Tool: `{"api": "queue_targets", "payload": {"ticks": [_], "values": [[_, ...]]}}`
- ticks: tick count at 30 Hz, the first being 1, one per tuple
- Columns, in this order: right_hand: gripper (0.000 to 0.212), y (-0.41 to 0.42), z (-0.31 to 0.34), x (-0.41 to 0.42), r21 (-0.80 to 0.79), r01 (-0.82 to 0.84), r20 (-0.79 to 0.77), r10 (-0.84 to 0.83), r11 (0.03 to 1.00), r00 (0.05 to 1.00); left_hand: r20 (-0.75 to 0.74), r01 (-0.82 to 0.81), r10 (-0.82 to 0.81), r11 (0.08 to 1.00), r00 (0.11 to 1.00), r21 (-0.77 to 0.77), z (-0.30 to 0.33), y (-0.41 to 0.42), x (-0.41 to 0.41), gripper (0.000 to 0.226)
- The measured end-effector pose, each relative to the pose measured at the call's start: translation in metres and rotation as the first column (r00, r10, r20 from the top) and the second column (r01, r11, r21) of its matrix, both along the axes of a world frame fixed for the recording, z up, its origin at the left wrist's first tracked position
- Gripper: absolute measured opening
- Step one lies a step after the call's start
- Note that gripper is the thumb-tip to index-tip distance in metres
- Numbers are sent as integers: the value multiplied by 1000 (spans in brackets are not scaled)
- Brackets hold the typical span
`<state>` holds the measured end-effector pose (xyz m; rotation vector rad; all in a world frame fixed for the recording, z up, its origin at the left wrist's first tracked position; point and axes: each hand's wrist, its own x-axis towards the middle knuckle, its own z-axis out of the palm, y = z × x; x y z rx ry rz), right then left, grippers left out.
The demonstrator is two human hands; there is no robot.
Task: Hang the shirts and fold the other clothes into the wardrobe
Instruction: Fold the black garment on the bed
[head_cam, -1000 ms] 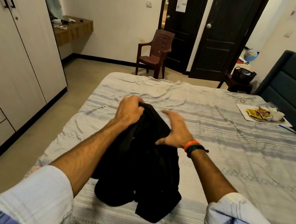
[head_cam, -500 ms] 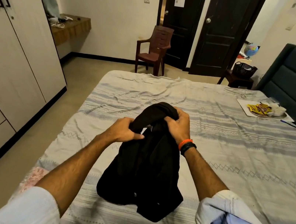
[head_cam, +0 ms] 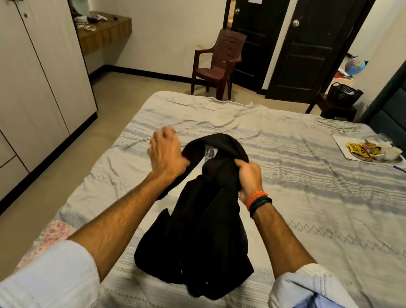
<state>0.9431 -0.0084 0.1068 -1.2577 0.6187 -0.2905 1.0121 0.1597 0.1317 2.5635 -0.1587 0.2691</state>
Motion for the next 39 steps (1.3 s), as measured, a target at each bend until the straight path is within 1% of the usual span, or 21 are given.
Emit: {"api": "queue_targets", "payload": {"ticks": [2,3,5,6,8,12,14,16,18,20,22,23,24,26,27,29,31,33,34,36,39], "values": [[16,-4,3,-1,170,60,49,-69,984,996,-234,19,-16,1000,972,12,-29,10,-4,80],[16,-5,3,0,236,79,69,-98,968,993,-394,60,-62,998,917,-17,-42,15,-5,77],[15,-6,3,0,338,84,86,-120,937,989,-645,165,-214,977,734,-137,-62,23,-13,76],[15,-5,3,0,378,78,87,-119,922,989,-694,231,-281,958,663,-167,-70,25,-17,83],[15,-2,2,0,422,63,91,-111,904,990,-677,317,-359,929,643,-191,-86,24,-22,87],[25,-9,-2,-2,353,40,104,-81,935,991,-423,203,-263,962,867,-181,-95,23,-15,31],[31,-20,-2,-3,164,87,60,-98,983,993,-314,144,-225,954,922,-262,-87,26,-7,21],[29,-35,-5,-3,-203,149,-100,-172,968,980,-226,149,-241,921,944,-360,-70,23,-2,17],[35,-40,-4,-7,-551,17,-318,-228,834,920,-130,220,-307,865,943,-452,-49,12,2,12],[59,-31,-4,-11,-738,-210,-473,-270,641,839,-28,339,-396,817,918,-467,-26,-1,7,10],[75,-19,0,-12,-881,-177,-299,-227,438,927,66,491,-503,794,862,-357,-3,-11,13,13],[79,-15,4,-11,-906,-120,-162,-69,406,984,92,556,-554,784,827,-277,7,-16,15,18],[82,-10,12,-10,-897,-126,-76,132,425,988,98,603,-597,771,796,-205,17,-21,17,23],[88,-2,25,-5,-850,-327,-125,445,414,887,89,655,-650,744,755,-132,32,-28,18,30],[91,-1,30,-1,-832,-392,-173,488,392,855,91,665,-659,736,747,-124,38,-31,17,31],[80,1,37,9,-845,-358,-191,401,397,896,106,657,-650,730,753,-191,44,-30,13,30],[47,-3,38,15,-910,-214,-114,283,354,952,100,584,-583,757,806,-292,39,-24,7,36],[16,-5,35,14,-939,-84,-10,219,333,976,49,481,-489,831,871,-279,21,-10,-1,43],[7,-5,34,13,-923,-28,51,192,385,980,-6,428,-443,870,897,-244,6,-2,-5,49],[6,-7,35,11,-851,68,160,134,520,978,-168,338,-368,923,914,-183,-28,10,-15,64],[2,-4,42,12,-738,93,224,112,669,968,-351,208,-241,970,905,-128,-64,16,-32,87]]}}
